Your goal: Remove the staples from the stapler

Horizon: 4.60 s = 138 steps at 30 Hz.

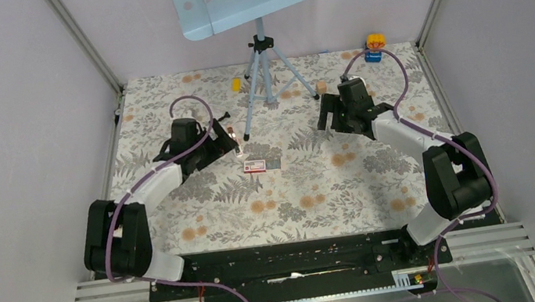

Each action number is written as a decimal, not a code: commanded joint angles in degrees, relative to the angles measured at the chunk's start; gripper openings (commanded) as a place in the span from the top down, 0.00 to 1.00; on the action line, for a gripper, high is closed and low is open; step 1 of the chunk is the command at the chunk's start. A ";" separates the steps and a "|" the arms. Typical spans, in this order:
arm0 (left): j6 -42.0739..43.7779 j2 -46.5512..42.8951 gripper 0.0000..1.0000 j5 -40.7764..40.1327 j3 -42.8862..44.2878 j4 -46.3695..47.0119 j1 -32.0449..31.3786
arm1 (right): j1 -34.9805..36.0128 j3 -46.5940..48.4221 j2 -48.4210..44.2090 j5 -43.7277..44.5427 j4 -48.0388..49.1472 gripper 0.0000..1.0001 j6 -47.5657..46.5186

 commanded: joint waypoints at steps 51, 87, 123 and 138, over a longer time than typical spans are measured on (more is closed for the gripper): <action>-1.66 -0.68 0.58 -1.27 -0.57 -0.64 -2.74 | 14.42 8.61 13.72 -6.52 -3.53 0.67 13.80; -1.89 11.64 1.00 -8.27 -0.10 -1.42 -10.26 | 17.98 13.30 21.61 -7.86 -9.08 1.00 14.67; -1.83 14.40 1.00 -7.24 2.83 -3.10 -12.62 | 20.09 18.63 26.81 -10.28 -9.55 1.00 14.72; -1.88 15.36 1.00 -6.65 4.08 -3.10 -14.21 | 21.20 20.39 27.69 -10.87 -9.82 1.00 14.76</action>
